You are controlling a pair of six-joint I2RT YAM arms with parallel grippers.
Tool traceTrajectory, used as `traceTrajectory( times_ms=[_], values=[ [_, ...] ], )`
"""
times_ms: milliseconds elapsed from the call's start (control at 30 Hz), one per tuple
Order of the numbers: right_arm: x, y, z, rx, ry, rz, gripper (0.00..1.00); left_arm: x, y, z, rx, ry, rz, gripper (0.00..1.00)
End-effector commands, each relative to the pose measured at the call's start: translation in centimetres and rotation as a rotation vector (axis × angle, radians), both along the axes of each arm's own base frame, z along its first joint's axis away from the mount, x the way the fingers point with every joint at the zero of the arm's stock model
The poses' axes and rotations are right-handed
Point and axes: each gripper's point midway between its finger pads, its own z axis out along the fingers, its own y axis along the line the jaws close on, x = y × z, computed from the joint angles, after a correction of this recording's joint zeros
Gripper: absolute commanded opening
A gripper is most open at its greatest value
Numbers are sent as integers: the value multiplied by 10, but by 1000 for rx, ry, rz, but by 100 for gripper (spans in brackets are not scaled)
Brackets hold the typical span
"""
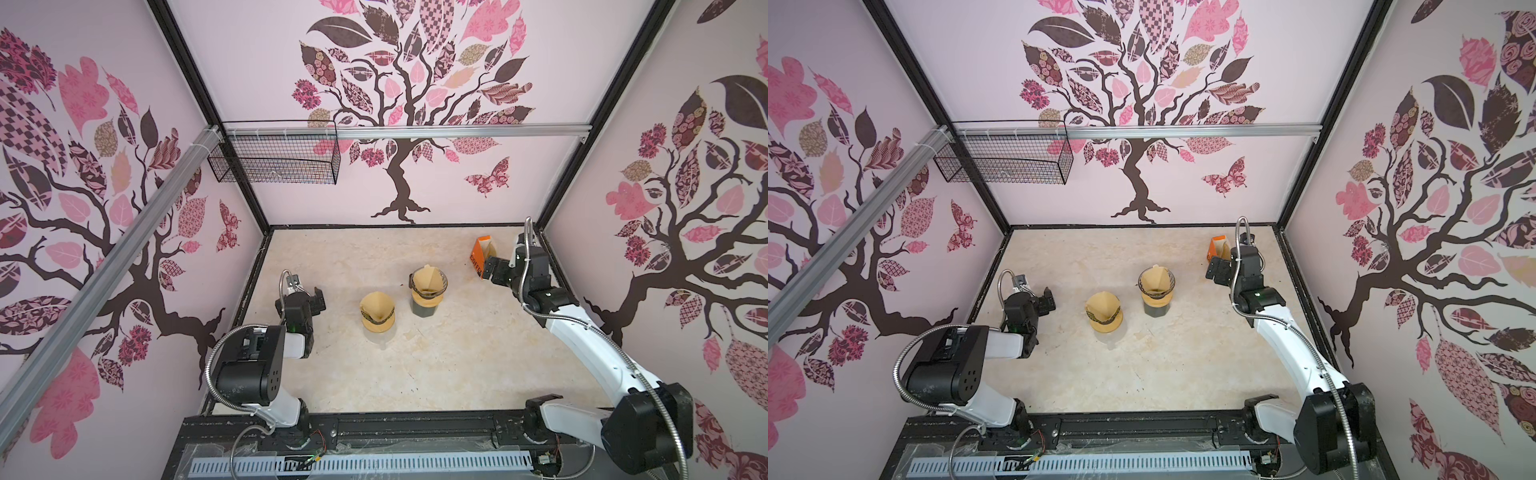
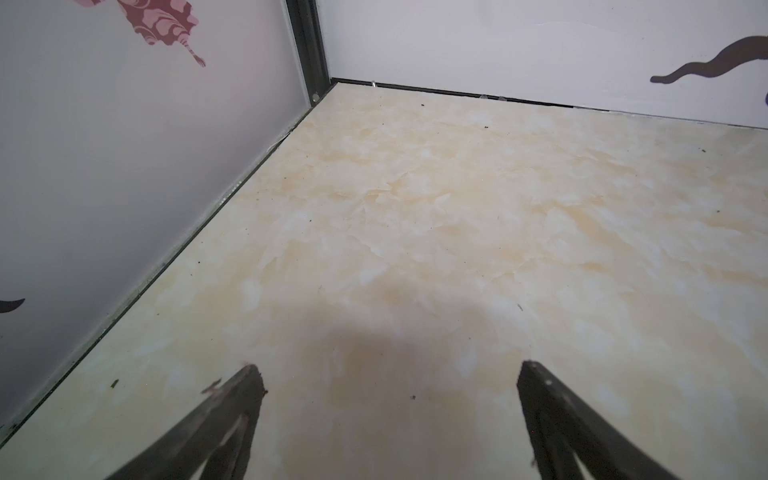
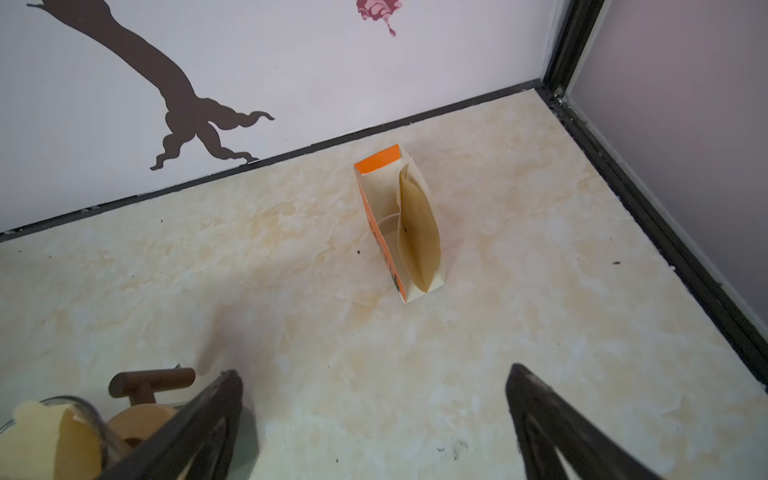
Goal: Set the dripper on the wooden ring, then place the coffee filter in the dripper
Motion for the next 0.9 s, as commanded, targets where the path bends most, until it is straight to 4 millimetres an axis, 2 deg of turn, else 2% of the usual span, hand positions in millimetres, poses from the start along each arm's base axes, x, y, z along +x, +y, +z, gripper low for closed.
traceTrajectory(
  times_ms=[0,100,233,433,533,667,733,833,867],
  values=[
    [11,-19,11,-13,-157,-48,100,4,-1,24,16,-103,-3,98],
    [5,-23,-6,-76,-225,-28,100,4,-2,24,20,-98,-7,98],
    [1,-42,-37,-81,-212,-46,100,4,-2,25,20,-103,-6,98],
    [-16,-50,-74,-148,-226,-34,100,4,-2,24,22,-101,0,98],
    [-21,-55,-85,-138,-266,-45,100,4,-2,25,22,-104,0,98],
    [-8,-44,-86,-124,-301,29,100,5,-2,25,22,-110,-3,98],
    [-1,-39,-95,-122,-275,58,100,5,-3,25,21,-109,-5,98],
    [-6,-41,-107,-121,-301,45,100,5,-2,25,21,-109,-2,98],
    [-6,-42,-105,-123,-325,35,100,5,-2,25,20,-110,-2,98]
  ],
)
